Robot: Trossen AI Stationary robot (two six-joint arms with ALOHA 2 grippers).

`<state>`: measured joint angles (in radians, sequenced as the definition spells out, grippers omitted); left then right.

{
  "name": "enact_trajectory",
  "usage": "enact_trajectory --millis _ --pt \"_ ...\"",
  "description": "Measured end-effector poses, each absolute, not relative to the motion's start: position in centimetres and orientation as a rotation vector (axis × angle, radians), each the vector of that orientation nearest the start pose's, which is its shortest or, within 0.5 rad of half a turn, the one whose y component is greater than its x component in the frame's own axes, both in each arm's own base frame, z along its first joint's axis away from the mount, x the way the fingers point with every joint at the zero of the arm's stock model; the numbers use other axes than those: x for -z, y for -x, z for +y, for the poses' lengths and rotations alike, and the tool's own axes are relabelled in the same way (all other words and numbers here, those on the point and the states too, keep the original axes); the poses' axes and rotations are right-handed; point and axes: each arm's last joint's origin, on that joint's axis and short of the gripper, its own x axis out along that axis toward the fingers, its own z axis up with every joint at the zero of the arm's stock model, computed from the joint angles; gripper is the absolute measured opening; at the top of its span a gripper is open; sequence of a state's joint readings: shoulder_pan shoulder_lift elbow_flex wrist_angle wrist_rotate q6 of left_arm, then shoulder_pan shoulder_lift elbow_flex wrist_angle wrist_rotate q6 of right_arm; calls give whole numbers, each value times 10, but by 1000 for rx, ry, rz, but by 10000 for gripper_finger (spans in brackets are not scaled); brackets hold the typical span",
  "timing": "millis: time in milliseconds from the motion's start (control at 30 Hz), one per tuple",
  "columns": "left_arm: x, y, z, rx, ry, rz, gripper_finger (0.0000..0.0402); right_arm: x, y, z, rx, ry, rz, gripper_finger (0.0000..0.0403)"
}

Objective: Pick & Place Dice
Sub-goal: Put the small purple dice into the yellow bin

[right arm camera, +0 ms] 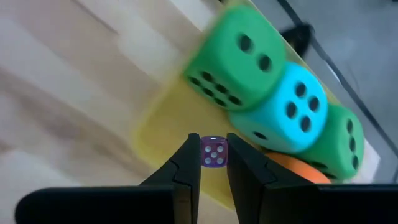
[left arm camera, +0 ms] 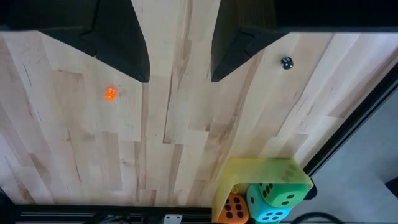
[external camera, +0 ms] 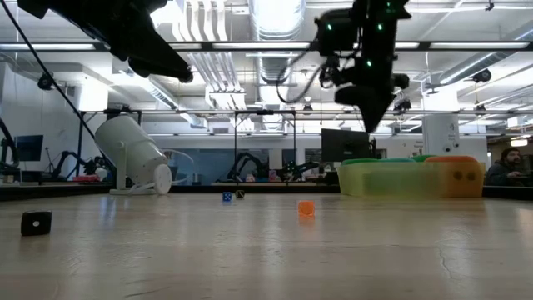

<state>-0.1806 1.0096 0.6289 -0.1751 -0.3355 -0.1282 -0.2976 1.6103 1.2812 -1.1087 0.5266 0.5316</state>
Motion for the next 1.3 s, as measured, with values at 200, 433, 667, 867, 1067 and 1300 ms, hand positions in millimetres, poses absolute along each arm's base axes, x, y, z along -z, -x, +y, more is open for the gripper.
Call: enact_trajectory --millis 200,433,667,867,1067,1300 --pt "-241 -208 -28 -185 -17 527 174 -230 -250 -130 1150 -317 1295 54" --pt "-242 -208 -28 -186 -14 526 175 -201 -224 -145 1227 -383 1372 54" --pt "-242 -208 -28 -186 -14 525 175 -188 -214 -143 1245 -402 1418 55" --pt "-242 -209 -28 -185 -12 516 175 -186 -215 -141 1210 -476 1422 81" --pt "-243 -209 -29 -184 -9 508 175 -188 -216 -142 1209 -478 1415 126" --pt "-243 -209 -29 -184 -9 508 175 -188 -216 -142 1209 -478 1416 163"
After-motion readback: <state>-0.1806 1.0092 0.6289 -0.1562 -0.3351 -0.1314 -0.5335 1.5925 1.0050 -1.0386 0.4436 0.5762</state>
